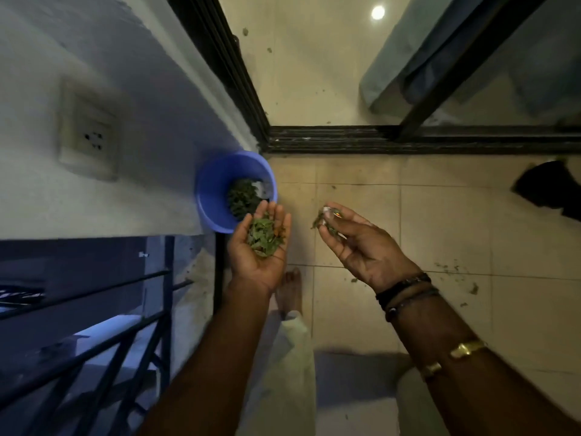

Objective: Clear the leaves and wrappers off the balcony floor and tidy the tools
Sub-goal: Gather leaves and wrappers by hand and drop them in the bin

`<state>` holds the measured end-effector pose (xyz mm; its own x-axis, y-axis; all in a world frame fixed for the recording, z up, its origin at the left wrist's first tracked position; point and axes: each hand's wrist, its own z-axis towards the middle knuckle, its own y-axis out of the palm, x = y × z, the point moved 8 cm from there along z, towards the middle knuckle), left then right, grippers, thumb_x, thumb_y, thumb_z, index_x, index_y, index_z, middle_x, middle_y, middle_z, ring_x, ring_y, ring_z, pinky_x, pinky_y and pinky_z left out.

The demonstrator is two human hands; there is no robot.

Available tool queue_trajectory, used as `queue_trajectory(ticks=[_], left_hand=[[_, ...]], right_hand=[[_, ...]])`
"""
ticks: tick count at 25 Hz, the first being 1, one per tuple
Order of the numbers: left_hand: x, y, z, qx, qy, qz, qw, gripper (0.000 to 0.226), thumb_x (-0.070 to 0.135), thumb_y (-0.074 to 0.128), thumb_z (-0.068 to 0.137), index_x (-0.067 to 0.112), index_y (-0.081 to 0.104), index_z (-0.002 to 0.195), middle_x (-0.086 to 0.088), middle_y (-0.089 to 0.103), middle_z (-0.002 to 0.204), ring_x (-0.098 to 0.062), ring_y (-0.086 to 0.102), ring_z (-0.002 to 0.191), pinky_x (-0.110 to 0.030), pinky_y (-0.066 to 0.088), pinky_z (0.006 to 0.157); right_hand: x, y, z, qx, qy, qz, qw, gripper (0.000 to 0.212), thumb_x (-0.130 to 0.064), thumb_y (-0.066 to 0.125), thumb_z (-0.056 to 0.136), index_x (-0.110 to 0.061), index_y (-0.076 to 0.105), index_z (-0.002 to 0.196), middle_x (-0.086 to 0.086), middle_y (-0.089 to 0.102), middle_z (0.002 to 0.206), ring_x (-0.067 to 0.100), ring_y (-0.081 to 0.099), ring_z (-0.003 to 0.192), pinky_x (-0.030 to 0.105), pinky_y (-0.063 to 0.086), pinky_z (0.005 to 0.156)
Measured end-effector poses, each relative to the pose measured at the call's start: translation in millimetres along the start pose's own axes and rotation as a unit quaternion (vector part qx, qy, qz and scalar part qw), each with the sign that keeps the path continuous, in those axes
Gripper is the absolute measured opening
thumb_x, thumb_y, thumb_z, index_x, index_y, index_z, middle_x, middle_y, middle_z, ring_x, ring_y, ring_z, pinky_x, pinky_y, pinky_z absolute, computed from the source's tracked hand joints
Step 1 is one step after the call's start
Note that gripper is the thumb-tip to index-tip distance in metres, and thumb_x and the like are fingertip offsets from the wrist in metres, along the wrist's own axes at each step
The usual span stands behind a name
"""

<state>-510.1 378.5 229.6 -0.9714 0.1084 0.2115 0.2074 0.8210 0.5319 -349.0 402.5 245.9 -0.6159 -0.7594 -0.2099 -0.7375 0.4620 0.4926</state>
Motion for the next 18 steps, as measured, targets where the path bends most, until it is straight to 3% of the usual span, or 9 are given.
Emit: queue_trajectory(ticks=[4, 8, 10, 12, 15, 18], left_hand=[[87, -4, 67, 0.063, 0.027, 0.088, 0.994, 0.040, 0.032, 0.042, 0.103, 0.003, 0.066, 0.115, -0.014, 0.071, 0.110, -0.028, 0.064, 0.112, -0.041, 0.050, 0.099], [130, -15, 108, 0.155, 0.036, 0.219, 0.963, 0.056, 0.050, 0.046, 0.098, 0.012, 0.055, 0.138, -0.013, 0.058, 0.136, -0.033, 0.056, 0.126, -0.052, 0.042, 0.109], [134, -14, 110, 0.177, 0.054, 0.239, 0.953, 0.053, 0.046, 0.046, 0.100, 0.013, 0.052, 0.141, -0.008, 0.055, 0.138, -0.032, 0.052, 0.131, -0.048, 0.040, 0.112], [125, -13, 106, 0.174, 0.045, 0.287, 0.941, 0.051, 0.039, 0.048, 0.101, 0.010, 0.049, 0.144, -0.007, 0.052, 0.143, -0.030, 0.051, 0.133, -0.042, 0.041, 0.108], [76, 4, 86, 0.114, 0.027, 0.342, 0.932, 0.036, 0.021, 0.051, 0.102, 0.000, 0.058, 0.131, -0.016, 0.063, 0.132, -0.026, 0.066, 0.111, -0.031, 0.055, 0.090], [-6, 29, 51, 0.044, 0.002, 0.391, 0.919, 0.021, 0.007, 0.054, 0.099, -0.002, 0.061, 0.117, -0.016, 0.070, 0.106, -0.023, 0.070, 0.091, -0.032, 0.058, 0.084]], right_hand=[[42, 90, 92, -0.027, -0.006, -0.099, 0.995, 0.019, 0.005, 0.063, 0.094, -0.007, 0.069, 0.108, 0.003, 0.075, 0.084, 0.014, 0.072, 0.077, 0.028, 0.063, 0.079], [74, 125, 162, 0.005, -0.005, -0.214, 0.977, 0.037, 0.002, 0.060, 0.097, -0.007, 0.059, 0.133, 0.013, 0.070, 0.110, 0.025, 0.067, 0.094, 0.037, 0.058, 0.081], [79, 123, 171, 0.023, 0.001, -0.225, 0.974, 0.040, 0.000, 0.062, 0.097, -0.010, 0.059, 0.135, 0.016, 0.070, 0.119, 0.027, 0.066, 0.101, 0.038, 0.057, 0.079], [71, 112, 157, 0.044, -0.020, -0.201, 0.978, 0.034, 0.000, 0.062, 0.096, -0.007, 0.062, 0.129, 0.013, 0.072, 0.110, 0.024, 0.068, 0.095, 0.038, 0.059, 0.083], [46, 63, 112, 0.083, -0.065, -0.100, 0.989, 0.020, 0.000, 0.062, 0.097, 0.000, 0.067, 0.116, 0.012, 0.072, 0.095, 0.021, 0.070, 0.085, 0.036, 0.060, 0.088], [10, -10, 58, 0.112, -0.116, -0.002, 0.987, 0.018, -0.002, 0.060, 0.098, 0.000, 0.068, 0.115, 0.014, 0.073, 0.098, 0.023, 0.070, 0.092, 0.035, 0.061, 0.088]])
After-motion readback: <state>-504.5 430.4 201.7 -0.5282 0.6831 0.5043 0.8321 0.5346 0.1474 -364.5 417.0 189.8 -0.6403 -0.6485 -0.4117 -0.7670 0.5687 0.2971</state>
